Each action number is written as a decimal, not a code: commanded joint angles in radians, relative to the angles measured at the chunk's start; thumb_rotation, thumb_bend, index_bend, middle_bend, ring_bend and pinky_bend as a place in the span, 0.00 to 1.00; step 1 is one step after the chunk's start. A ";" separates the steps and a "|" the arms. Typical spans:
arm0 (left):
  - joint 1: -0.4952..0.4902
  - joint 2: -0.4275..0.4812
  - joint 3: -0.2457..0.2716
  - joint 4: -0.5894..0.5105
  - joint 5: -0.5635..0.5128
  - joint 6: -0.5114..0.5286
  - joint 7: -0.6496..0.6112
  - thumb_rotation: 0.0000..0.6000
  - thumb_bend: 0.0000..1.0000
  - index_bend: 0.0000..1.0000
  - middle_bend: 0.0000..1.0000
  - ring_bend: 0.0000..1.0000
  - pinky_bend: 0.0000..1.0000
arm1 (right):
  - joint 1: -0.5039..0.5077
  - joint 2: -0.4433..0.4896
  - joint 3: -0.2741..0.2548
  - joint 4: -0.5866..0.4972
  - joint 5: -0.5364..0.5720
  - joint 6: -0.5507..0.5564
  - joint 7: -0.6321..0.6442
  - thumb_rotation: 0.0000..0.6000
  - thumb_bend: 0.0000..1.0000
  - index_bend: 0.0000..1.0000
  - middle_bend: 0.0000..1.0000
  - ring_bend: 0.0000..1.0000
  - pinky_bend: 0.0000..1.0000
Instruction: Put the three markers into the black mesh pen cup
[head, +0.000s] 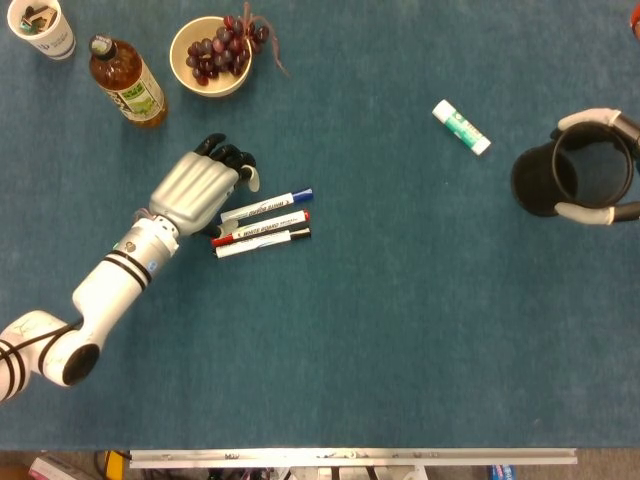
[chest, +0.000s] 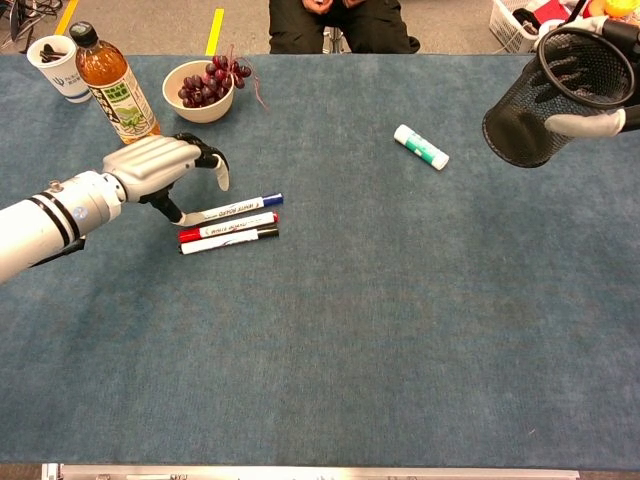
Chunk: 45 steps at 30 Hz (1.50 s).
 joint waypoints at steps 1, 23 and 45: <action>-0.008 -0.010 0.002 0.010 -0.004 -0.005 -0.004 1.00 0.25 0.33 0.22 0.18 0.09 | -0.004 0.001 0.000 0.003 0.001 0.002 0.006 1.00 0.25 0.40 0.42 0.37 0.41; -0.052 -0.023 0.016 0.057 -0.038 -0.045 0.054 1.00 0.25 0.32 0.21 0.18 0.09 | -0.017 -0.001 0.000 0.036 -0.007 0.008 0.057 1.00 0.25 0.40 0.42 0.37 0.41; -0.031 0.018 0.033 -0.021 -0.052 0.015 0.120 1.00 0.25 0.33 0.21 0.18 0.09 | -0.030 0.003 0.000 0.037 -0.014 0.024 0.073 1.00 0.25 0.41 0.43 0.37 0.41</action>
